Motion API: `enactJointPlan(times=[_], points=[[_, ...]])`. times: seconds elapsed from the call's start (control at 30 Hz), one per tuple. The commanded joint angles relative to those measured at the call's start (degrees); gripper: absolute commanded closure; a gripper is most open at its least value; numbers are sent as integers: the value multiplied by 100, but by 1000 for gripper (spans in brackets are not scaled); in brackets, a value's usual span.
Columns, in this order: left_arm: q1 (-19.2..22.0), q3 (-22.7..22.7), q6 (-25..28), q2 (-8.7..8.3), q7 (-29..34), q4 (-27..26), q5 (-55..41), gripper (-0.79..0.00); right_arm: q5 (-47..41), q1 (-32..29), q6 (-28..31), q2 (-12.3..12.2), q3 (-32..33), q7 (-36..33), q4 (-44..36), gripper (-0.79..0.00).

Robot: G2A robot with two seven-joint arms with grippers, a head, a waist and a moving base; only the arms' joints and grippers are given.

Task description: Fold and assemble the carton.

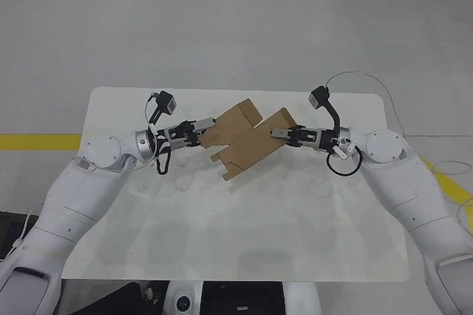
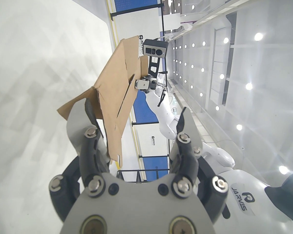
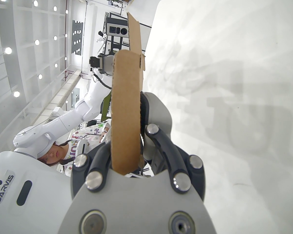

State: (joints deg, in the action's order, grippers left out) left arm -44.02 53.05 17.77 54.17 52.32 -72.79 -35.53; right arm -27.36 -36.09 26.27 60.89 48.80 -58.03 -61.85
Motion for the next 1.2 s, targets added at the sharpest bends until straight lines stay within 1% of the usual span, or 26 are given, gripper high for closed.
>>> enactJointPlan(times=[0.0,0.03,0.07,0.1,0.13,0.23,0.3,0.53,0.6,0.67,0.73,0.83,0.97,1.0,1.03,1.17], points=[[-3,2,-14,11,27,1,103,-628,6,-15,-6,9,15,-18,-4,0],[-7,5,-14,17,34,2,141,-616,12,-21,-3,13,25,-23,1,0],[-13,8,-17,24,37,1,169,-573,27,-22,-7,17,33,-31,4,0],[-14,12,-28,29,41,0,215,-502,35,-25,-10,22,42,-36,6,0],[-15,17,-35,34,33,3,271,-400,41,-28,-11,26,51,-40,6,0],[-34,34,-60,50,44,-2,353,-296,58,-37,-18,39,81,-56,9,0],[-46,53,-64,58,65,-6,391,-274,73,-42,-22,44,105,-70,19,0],[-71,103,-113,80,150,-33,639,-292,140,-79,-39,65,175,-99,13,0],[-83,111,-134,89,159,-43,686,-277,154,-90,-38,69,198,-110,18,0],[-88,123,-144,98,183,-50,726,-225,167,-98,-36,73,223,-116,29,0],[-92,137,-150,105,210,-52,764,-126,183,-107,-37,77,248,-118,33,0],[-98,160,-172,119,227,-40,798,0,201,-121,-44,84,278,-131,27,0],[-100,182,-191,141,245,-22,830,0,233,-134,-60,95,312,-154,19,0],[-100,189,-195,146,251,-18,833,0,239,-138,-66,99,313,-173,7,-274],[-101,194,-205,151,261,-12,833,0,280,-132,-81,100,315,-186,3,-785],[-81,248,-196,168,280,15,844,0,357,-133,-105,85,421,-142,82,-785]])
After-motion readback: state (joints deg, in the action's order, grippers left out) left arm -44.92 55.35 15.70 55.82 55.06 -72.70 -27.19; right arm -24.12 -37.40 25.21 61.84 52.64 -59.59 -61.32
